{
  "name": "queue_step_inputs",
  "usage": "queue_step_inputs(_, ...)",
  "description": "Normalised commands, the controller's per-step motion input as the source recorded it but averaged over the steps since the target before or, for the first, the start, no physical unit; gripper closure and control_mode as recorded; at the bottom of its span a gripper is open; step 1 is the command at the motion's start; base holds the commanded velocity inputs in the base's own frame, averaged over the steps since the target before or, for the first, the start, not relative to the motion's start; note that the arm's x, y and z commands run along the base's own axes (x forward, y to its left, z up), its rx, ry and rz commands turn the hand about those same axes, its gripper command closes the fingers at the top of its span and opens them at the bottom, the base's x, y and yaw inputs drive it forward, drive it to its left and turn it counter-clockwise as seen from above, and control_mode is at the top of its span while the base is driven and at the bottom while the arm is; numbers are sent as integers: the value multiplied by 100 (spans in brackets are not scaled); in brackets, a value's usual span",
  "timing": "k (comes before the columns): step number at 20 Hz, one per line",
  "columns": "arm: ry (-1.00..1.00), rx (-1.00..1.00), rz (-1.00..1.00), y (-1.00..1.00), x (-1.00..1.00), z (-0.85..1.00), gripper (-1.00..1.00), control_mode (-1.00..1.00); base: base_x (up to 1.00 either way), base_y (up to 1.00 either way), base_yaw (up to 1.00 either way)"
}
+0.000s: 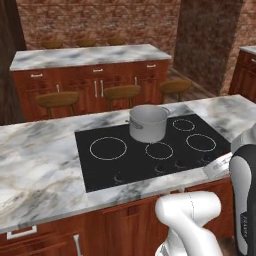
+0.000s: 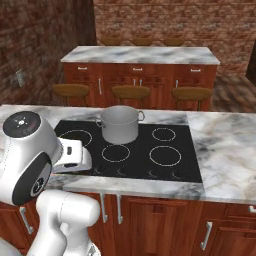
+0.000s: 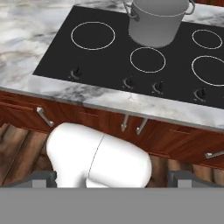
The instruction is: Move the pot and pan from the stove into the sink.
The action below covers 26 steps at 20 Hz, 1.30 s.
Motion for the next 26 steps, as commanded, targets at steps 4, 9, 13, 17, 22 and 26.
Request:
queue_step_inputs(4,0,0,0,0,0,0,-100,-100,12,6,-2)
queue_step_inputs(9,4,0,-7,7,45,2,-100,-100,0,0,0)
queue_step_inputs(13,5,0,-21,33,82,7,-100,-100,0,0,0)
queue_step_inputs(17,2,0,-23,20,76,6,-100,-100,0,0,0)
queue_step_inputs(22,3,5,-21,0,64,10,-100,-100,0,0,0)
queue_step_inputs(26,1,3,-29,0,58,8,-100,-100,0,0,0)
